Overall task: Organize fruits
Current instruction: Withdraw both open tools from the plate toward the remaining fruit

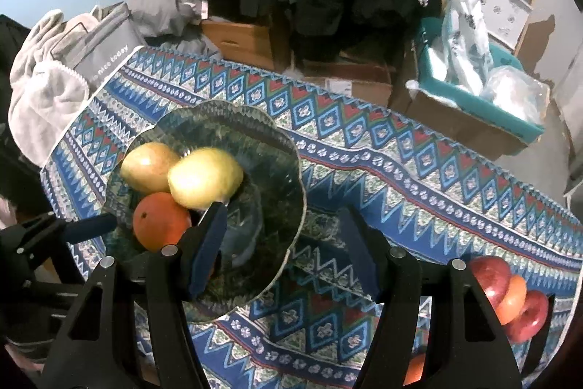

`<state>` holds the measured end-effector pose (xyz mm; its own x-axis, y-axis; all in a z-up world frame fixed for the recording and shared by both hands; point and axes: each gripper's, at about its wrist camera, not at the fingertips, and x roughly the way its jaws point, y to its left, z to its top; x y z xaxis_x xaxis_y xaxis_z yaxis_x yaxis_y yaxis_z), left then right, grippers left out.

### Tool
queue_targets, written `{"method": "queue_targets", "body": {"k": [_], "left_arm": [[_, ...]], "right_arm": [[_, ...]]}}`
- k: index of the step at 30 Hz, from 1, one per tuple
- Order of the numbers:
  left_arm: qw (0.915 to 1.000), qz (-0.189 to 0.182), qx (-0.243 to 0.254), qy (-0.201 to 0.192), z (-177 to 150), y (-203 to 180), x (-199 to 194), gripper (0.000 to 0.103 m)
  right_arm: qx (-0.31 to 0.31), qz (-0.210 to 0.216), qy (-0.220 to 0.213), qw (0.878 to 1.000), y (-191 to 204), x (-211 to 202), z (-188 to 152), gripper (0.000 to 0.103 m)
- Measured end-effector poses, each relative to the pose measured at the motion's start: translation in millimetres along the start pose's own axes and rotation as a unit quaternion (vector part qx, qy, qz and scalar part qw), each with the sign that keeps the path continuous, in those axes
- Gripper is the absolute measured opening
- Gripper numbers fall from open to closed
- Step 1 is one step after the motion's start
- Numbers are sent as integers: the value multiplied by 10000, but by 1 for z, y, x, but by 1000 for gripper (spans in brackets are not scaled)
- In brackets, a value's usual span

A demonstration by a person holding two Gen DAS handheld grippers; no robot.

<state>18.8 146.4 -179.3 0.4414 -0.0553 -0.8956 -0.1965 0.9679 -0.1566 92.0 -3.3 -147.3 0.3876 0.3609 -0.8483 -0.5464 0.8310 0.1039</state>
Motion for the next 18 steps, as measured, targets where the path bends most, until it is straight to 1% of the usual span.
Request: {"method": "queue_targets", "body": {"k": [3, 8, 11, 14, 16, 18], "left_arm": [[10000, -9, 53, -63, 1, -5, -4, 72], [9997, -20, 207, -161, 0, -18, -11, 73], [9995, -63, 264, -189, 0, -25, -15, 74], [9991, -97, 335, -239, -1, -34, -19, 77], [9989, -111, 376, -275, 0, -39, -21, 77], [9985, -136, 435, -298, 0, -46, -24, 77]], "right_arm": [[11, -116, -83, 9999, -4, -10, -1, 66], [49, -291, -221, 9993, -13, -28, -6, 66], [115, -392, -306, 9987, -20, -39, -9, 71], [157, -530, -417, 9976, -28, -52, -14, 74], [184, -605, -474, 9969, -32, -58, -17, 75], [219, -680, -528, 9960, -37, -66, -20, 79]]}}
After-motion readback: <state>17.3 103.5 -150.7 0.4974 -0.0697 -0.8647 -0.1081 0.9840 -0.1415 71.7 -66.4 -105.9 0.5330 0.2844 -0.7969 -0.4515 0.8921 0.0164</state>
